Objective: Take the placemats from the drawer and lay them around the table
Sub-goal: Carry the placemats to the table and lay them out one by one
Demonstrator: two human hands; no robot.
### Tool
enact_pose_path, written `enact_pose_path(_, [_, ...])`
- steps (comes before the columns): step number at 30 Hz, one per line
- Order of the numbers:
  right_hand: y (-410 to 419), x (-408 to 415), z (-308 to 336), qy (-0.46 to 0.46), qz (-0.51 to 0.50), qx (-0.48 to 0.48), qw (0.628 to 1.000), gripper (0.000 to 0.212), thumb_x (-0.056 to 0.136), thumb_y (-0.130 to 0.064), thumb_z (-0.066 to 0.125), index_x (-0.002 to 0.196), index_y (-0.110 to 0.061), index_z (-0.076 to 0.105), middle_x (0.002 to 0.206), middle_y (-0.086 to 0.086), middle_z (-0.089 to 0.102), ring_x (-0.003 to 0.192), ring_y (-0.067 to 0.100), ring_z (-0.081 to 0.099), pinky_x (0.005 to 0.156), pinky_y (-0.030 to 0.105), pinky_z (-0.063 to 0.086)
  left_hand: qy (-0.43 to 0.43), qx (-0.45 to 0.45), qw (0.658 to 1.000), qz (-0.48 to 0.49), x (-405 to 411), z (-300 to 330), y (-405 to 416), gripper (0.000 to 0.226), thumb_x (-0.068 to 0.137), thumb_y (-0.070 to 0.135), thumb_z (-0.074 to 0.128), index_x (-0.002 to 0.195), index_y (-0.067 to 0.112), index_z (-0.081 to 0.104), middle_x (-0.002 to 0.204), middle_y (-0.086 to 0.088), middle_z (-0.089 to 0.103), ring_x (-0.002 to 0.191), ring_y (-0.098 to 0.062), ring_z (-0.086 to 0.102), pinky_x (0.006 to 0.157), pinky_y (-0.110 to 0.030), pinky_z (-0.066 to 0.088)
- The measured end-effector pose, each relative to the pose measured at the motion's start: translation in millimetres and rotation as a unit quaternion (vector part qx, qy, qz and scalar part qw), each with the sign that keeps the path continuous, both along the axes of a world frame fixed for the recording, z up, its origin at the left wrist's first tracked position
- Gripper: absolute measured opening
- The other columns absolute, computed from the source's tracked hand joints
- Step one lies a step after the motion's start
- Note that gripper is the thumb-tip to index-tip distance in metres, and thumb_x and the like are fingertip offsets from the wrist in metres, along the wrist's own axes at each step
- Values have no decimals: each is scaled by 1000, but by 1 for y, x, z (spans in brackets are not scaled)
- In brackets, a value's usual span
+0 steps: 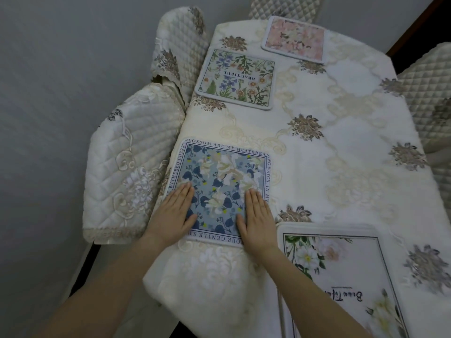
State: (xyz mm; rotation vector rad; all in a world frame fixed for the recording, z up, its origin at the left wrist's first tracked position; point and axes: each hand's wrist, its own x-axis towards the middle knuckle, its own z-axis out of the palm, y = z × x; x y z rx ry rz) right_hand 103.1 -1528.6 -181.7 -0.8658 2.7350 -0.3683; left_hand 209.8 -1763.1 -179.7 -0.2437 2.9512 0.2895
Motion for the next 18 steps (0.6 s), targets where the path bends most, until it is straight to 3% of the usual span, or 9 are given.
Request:
enact_pose_path(3, [6, -5, 19, -11, 27, -1, 1000, 70, 94, -52, 6, 154, -16, 12, 161, 3, 9, 149, 18, 4, 121, 32, 3, -4, 13, 1000, 27, -8, 23, 17, 85, 87, 62, 2, 151, 9, 14, 159, -8, 11, 147, -19, 6, 119, -32, 3])
enact_pose_path(8, [50, -6, 68, 65, 43, -20, 997, 59, 96, -37, 23, 148, -13, 34, 154, 9, 33, 143, 27, 29, 115, 47, 28, 63, 29, 997, 25, -12, 76, 81, 68, 93, 52, 15, 150, 16, 27, 154, -9, 28, 143, -25, 23, 115, -40, 17])
enact_pose_path(14, [153, -5, 105, 125, 22, -14, 992, 54, 98, -34, 26, 147, -16, 36, 153, 8, 36, 143, 25, 30, 114, 47, 29, 134, 50, 990, -17, -4, 113, 185, 55, 96, 42, 29, 148, 23, 31, 151, -2, 37, 140, -22, 31, 115, -36, 21])
enact_pose_path(18, [230, -2, 109, 115, -11, -11, 993, 56, 98, -37, 21, 150, -16, 31, 155, 6, 30, 145, 23, 22, 116, 43, 21, 119, 82, 989, 14, 14, 105, 246, 54, 99, 47, 19, 150, 27, 23, 153, 1, 32, 141, -20, 28, 115, -35, 19])
